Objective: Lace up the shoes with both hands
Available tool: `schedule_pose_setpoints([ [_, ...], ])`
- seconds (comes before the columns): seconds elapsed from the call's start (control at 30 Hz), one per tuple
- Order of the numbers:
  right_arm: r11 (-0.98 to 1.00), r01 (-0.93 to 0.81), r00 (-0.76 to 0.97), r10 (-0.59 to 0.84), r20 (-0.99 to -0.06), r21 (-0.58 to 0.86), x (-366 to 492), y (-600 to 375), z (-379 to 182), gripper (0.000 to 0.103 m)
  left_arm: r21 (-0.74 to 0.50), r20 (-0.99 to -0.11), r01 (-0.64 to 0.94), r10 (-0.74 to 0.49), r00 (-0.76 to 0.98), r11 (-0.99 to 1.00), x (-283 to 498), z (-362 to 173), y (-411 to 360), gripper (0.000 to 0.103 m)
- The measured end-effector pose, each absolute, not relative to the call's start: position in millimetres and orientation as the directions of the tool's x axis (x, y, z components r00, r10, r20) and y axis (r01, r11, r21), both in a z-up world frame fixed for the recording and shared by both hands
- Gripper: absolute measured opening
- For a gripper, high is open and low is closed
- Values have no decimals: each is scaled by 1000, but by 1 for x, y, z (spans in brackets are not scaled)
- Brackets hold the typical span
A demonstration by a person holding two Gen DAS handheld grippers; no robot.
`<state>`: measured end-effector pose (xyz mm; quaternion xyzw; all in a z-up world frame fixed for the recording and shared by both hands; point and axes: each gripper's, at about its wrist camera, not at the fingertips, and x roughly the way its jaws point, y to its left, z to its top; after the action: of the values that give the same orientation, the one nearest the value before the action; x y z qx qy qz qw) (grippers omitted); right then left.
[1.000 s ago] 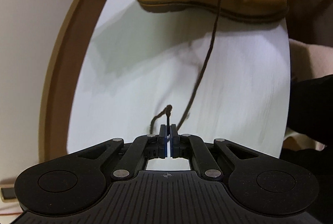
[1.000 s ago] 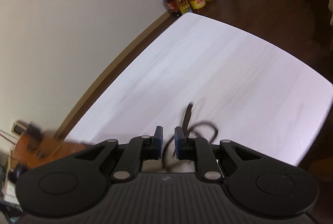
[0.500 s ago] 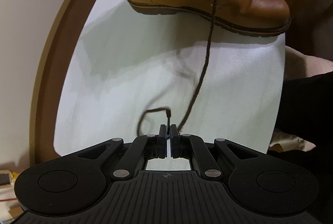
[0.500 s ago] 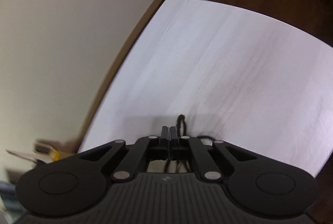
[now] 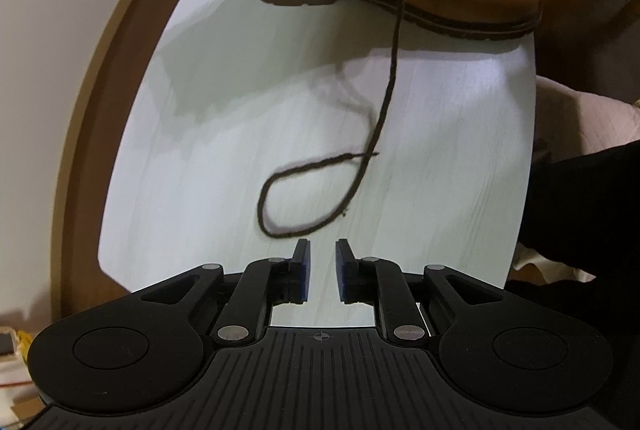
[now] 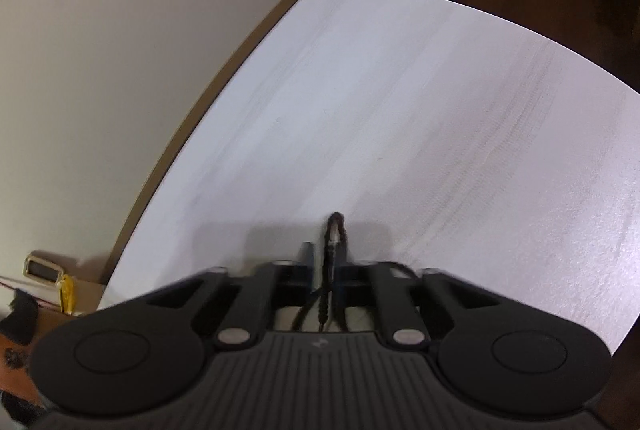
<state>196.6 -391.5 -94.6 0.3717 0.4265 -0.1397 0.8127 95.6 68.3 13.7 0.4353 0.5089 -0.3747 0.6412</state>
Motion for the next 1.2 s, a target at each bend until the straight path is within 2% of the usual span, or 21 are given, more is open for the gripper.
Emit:
schedule_pose_setpoints([
  [0.13, 715, 433, 649, 174, -740, 548, 174, -366, -48, 4, 171, -968, 927, -115, 221, 335, 95, 20, 69, 15],
  [0.33, 691, 267, 622, 409, -668, 672, 149, -314, -3, 4, 164, -917, 936, -301, 262, 312, 96, 50, 52, 15],
  [0.37, 659, 259, 611, 454, -648, 706, 146, -305, -3, 4, 166, -911, 936, -316, 266, 309, 95, 52, 51, 16],
  [0.43, 572, 266, 596, 535, -598, 776, 142, -287, -12, 4, 177, -877, 941, -389, 283, 288, 92, 64, 44, 26],
  [0.5, 392, 356, 609, 590, -529, 848, 134, -274, -36, 4, 189, -838, 944, -456, 299, 271, 89, 74, 37, 26],
  [0.63, 53, 470, 694, 594, -406, 881, 113, -250, -75, 4, 162, -796, 949, -532, 288, 270, 87, 79, 26, 27],
  [0.73, -196, 503, 770, 543, -334, 842, 94, -234, -107, 4, 129, -776, 955, -573, 265, 268, 85, 80, 21, 27],
  [0.8, -295, 494, 804, 513, -301, 818, 85, -225, -114, 4, 89, -761, 961, -605, 235, 262, 85, 80, 16, 25],
  [0.87, -334, 488, 820, 493, -292, 807, 80, -221, -116, 4, 33, -749, 969, -637, 186, 244, 84, 80, 10, 23],
  [0.93, -356, 485, 830, 474, -293, 799, 74, -218, -117, 4, 9, -743, 973, -649, 160, 230, 83, 82, 6, 6],
  [1.2, -322, 503, 820, 471, -325, 802, 72, -230, -117, 5, -25, -741, 978, -661, 119, 205, 88, 82, -8, 2],
])
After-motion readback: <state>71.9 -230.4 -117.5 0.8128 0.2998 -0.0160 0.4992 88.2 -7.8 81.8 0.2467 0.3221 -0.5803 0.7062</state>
